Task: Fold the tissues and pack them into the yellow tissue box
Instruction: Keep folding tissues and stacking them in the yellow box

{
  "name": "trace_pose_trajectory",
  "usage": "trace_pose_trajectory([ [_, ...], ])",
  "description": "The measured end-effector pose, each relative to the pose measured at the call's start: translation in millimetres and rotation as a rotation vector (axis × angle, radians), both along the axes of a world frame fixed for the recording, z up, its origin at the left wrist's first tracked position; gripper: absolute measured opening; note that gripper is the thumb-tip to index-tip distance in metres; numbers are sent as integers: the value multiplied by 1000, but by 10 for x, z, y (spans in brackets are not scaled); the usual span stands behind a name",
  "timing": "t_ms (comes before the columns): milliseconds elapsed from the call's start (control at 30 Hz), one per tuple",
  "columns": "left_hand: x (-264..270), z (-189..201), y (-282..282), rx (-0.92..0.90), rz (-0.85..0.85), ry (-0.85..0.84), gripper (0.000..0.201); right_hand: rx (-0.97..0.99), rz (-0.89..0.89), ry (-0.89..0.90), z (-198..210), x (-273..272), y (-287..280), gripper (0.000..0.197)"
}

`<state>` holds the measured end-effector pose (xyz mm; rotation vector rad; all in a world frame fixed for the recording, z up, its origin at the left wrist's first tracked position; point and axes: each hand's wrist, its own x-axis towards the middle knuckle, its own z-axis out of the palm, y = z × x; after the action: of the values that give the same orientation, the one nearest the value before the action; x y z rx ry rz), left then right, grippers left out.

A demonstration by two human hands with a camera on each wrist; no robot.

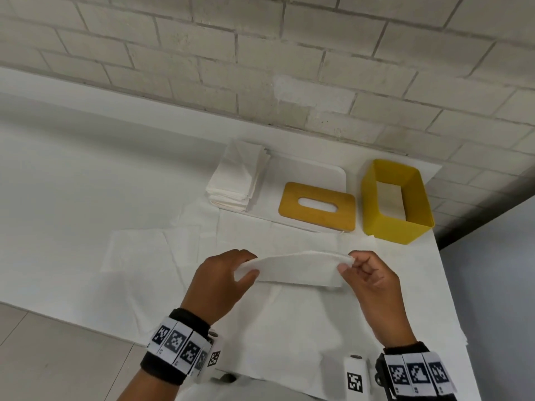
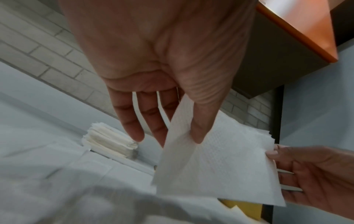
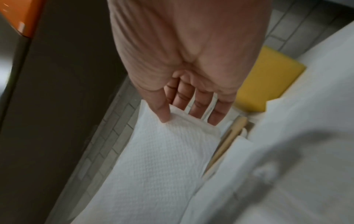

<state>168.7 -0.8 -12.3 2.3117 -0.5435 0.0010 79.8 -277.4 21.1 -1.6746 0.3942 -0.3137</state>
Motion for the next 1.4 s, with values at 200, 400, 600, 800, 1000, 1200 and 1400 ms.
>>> trace_pose_trajectory([
  [200, -21, -155, -22, 84, -7, 86, 23, -72, -6, 227, -416, -68, -4, 23],
  [400, -20, -168, -45, 1, 13, 44, 14, -81, -26, 161, -343, -60, 43, 15],
  [600, -36, -223, 62, -36, 5, 96, 20, -87, -20, 210, -380, -160, 44, 16],
  [800, -33, -227, 26, -28, -29, 48, 15, -106, -33, 222, -398, -146, 29, 17],
  [1000, -31, -145, -21, 36, -41, 47, 29, -113, -20, 251, -464, -157, 50, 17],
  [1200, 55, 244, -556, 218, -292, -145, 59, -117, -28, 264, -509, -160, 56, 16],
  [1400, 25, 353, -1181, 680, -442, -43, 36, -133, -40, 245, -508, -157, 110, 15],
])
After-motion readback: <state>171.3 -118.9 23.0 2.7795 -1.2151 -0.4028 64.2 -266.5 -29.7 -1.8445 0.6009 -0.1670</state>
